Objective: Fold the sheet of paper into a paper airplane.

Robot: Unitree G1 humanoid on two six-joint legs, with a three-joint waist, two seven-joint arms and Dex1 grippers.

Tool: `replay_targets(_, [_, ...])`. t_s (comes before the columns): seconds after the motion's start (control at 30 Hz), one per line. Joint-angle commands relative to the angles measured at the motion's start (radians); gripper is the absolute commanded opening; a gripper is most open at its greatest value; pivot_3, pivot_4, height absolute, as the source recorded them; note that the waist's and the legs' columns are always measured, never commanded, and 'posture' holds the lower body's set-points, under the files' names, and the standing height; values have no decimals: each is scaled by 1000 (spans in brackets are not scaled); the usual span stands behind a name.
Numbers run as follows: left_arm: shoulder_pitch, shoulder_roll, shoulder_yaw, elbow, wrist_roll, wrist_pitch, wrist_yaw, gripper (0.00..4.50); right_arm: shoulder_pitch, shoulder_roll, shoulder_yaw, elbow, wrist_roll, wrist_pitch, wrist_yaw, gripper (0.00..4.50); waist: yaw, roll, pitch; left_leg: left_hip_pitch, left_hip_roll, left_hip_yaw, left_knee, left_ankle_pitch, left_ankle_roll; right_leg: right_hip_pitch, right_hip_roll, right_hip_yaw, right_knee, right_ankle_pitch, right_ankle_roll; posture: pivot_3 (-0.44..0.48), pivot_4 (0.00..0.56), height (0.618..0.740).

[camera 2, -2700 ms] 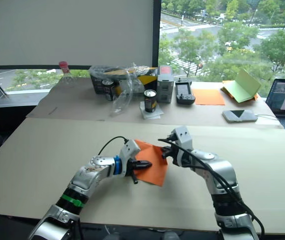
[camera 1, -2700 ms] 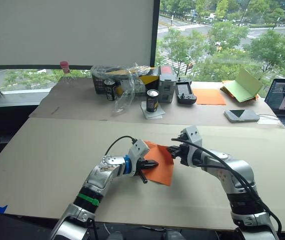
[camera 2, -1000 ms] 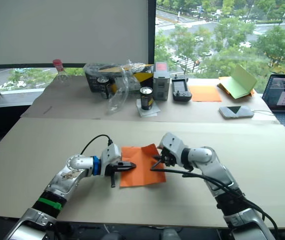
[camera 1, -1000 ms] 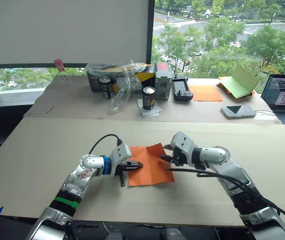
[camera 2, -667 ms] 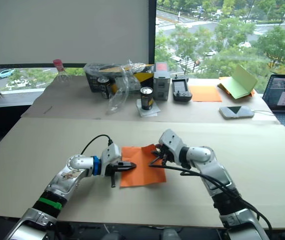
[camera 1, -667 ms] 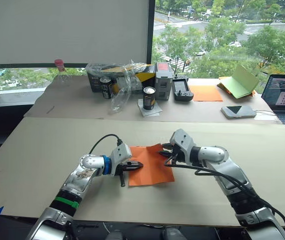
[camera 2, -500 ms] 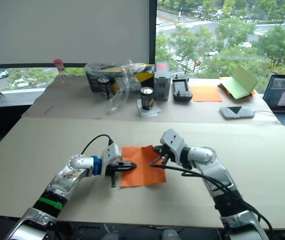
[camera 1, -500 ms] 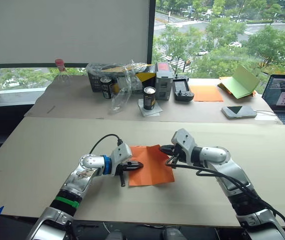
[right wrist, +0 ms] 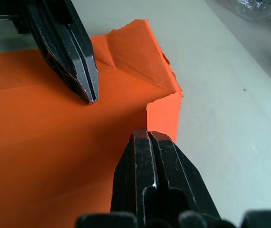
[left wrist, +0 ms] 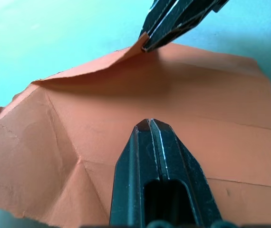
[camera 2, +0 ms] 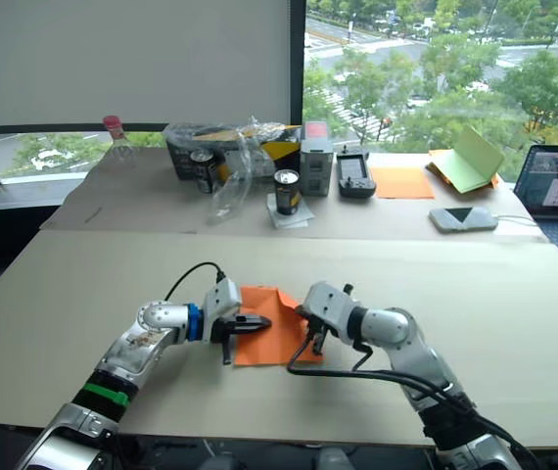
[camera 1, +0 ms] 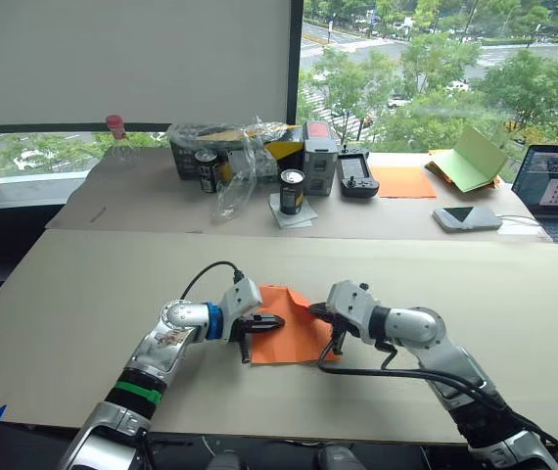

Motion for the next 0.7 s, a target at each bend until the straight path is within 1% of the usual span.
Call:
replay_targets(0.03, [-21,-4,18,-9,-11,4,4,0,11,8,13,-15,-19,-33,-10,36,0,0,0,0,0,0,0,0,0,0,0,0,0,0,0,0,150,732])
replay_targets(0.2, [-39,-17,61,-9,-46,42,22,0,18,10,23,1,-54,-22,-24,36,-1,0,0,0,0,0,0,0,0,0,0,0,1,0,0,0,150,732])
replay_targets(0.3, [-84,-77,156,13,-114,109,112,0,32,-3,31,14,-63,-2,-15,36,0,0,0,0,0,0,0,0,0,0,0,0,1,0,0,0,150,732])
replay_targets(0.37, [-104,-92,178,20,-127,132,133,0,37,-2,29,17,-61,1,-16,36,0,0,0,0,0,0,1,0,0,1,0,0,1,0,0,0,150,732])
replay_targets(0.47, [-122,-99,159,26,-114,146,133,0,37,1,28,20,-62,6,-19,36,-1,0,0,1,0,0,1,0,0,1,0,0,1,0,0,0,150,732])
replay_targets(0.53, [-145,-97,110,51,-55,126,147,0,34,4,27,24,-61,10,-21,36,0,0,0,1,0,0,1,0,0,1,0,0,1,0,0,0,150,732])
replay_targets(0.63, [-199,-135,80,99,-19,146,190,0,25,6,21,42,-61,11,-25,36,2,0,0,2,-1,0,1,0,0,2,0,0,1,0,0,0,150,732])
replay_targets(0.7, [-221,-148,60,129,6,143,197,0,17,9,19,52,-60,11,-28,36,1,-1,0,3,-1,0,1,0,0,4,0,0,1,0,0,0,150,732])
